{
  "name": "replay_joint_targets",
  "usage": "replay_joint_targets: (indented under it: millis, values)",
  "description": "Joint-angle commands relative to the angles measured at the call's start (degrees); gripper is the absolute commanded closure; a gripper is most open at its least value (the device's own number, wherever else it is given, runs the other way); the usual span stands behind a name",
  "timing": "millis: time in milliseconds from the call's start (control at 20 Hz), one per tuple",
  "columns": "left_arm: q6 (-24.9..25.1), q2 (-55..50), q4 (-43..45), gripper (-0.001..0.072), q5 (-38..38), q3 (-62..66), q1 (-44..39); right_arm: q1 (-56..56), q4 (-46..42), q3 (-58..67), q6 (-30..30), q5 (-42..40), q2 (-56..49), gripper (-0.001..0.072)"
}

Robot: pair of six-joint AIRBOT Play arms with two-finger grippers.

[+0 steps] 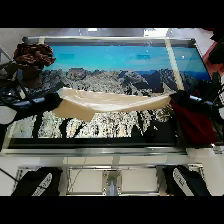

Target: Fold the shirts.

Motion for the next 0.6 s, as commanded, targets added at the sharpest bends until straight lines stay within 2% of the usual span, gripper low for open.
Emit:
replay_joint_targets:
  millis: [0, 200, 350, 500, 550]
  values:
    - [1.3, -9.6, 1.9, 0.0702, 8.6, 2.2, 0.0, 2.3, 3.8, 5.3, -5.0, -8.3, -10.9, 0.0679]
    - [2.7, -26.6, 2.1, 0.0702, 16.3, 8.6, -0.1, 7.1, 3.7, 9.3, -6.0, -15.7, -27.0, 0.0679]
    - [2.5, -37.7, 5.4, 0.0702, 16.4, 14.9, -0.2, 8.2, 4.2, 11.3, -6.0, -19.1, -35.5, 0.0679]
    - [2.6, -42.5, 3.9, 0.0689, 16.8, 17.5, -0.2, 8.2, 4.1, 13.3, -7.4, -20.0, -39.9, 0.0662]
    - [2.6, -42.4, 4.1, 0.0528, 17.3, 17.8, -0.1, 8.0, 3.8, 13.9, -8.7, -20.2, -39.8, 0.0528]
